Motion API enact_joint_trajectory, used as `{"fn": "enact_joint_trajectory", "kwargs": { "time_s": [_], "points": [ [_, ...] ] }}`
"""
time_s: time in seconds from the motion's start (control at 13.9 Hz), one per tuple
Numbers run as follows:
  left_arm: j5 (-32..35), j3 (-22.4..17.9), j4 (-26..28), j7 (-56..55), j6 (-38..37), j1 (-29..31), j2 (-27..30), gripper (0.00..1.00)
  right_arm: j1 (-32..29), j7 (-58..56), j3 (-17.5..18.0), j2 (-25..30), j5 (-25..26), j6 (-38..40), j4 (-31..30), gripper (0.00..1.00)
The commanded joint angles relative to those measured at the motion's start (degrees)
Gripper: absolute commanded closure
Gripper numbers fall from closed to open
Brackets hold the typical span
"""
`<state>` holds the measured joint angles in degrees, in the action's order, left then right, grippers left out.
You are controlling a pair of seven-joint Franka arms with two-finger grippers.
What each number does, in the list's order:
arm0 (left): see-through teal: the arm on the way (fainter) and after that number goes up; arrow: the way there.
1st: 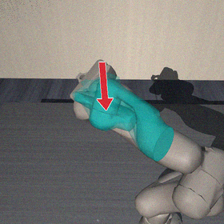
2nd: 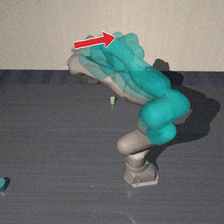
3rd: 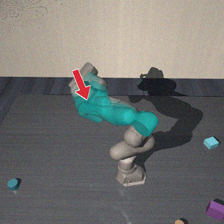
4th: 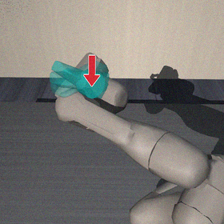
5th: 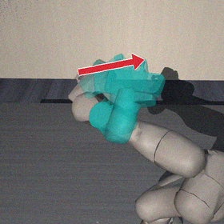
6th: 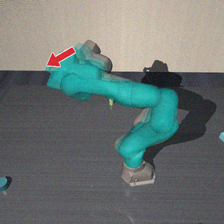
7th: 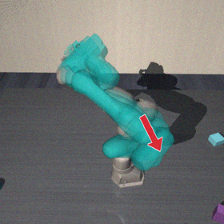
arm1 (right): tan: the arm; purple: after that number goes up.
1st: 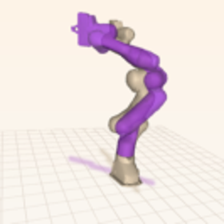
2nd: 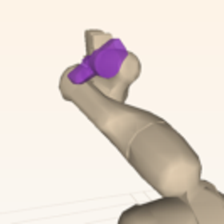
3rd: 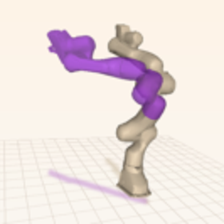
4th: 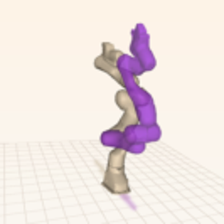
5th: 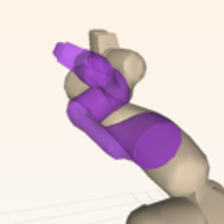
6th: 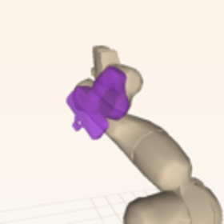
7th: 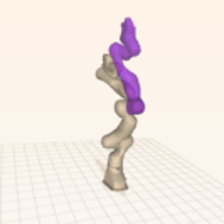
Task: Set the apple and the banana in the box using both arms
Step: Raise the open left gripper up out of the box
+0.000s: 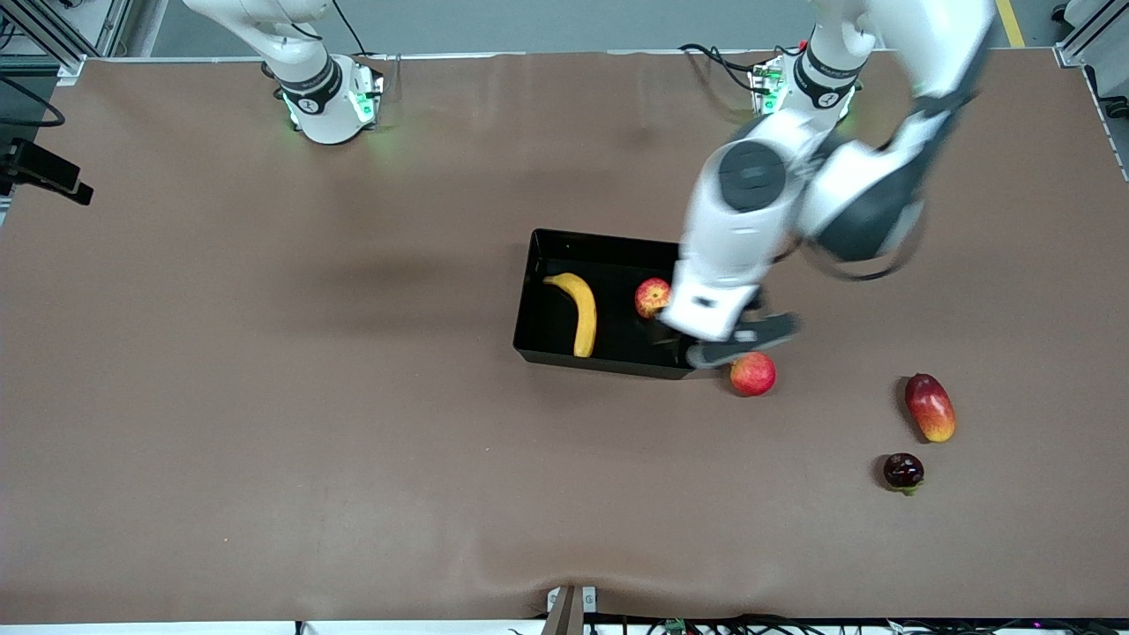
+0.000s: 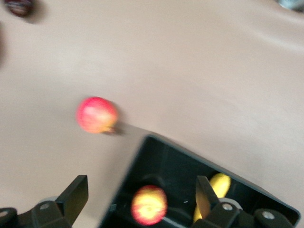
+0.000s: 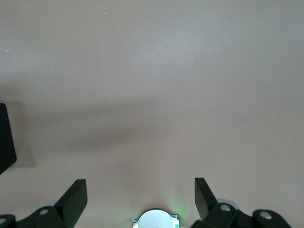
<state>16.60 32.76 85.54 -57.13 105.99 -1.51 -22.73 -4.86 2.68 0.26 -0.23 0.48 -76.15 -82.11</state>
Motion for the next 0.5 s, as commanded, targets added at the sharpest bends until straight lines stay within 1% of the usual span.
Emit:
{"fn": "enact_joint_trajectory", "kwargs": {
  "time_s": [0.0, 0.22, 0.36, 0.43],
  "points": [
    [-5.51, 0.28, 1.74, 5.94, -4.81, 6.85, 4.87, 0.0, 0.73, 0.4, -0.17, -0.56, -0.13, 1.09, 0.99, 0.0],
    [-6.23, 0.28, 0.33, 15.7, -11.75, 13.35, 8.56, 0.0, 0.73, 0.4, -0.17, -0.56, -0.13, 1.09, 1.07, 0.0],
    [-8.15, 0.2, 0.59, 20.36, -15.18, 18.01, 11.72, 0.0, 0.82, 0.48, -0.17, -0.65, -0.22, 1.0, 0.99, 0.0],
    [-8.25, 0.11, 0.77, 23.09, -15.81, 19.34, 12.87, 0.0, 0.91, 0.57, -0.17, -0.65, -0.22, 1.0, 0.99, 0.0]
  ]
}}
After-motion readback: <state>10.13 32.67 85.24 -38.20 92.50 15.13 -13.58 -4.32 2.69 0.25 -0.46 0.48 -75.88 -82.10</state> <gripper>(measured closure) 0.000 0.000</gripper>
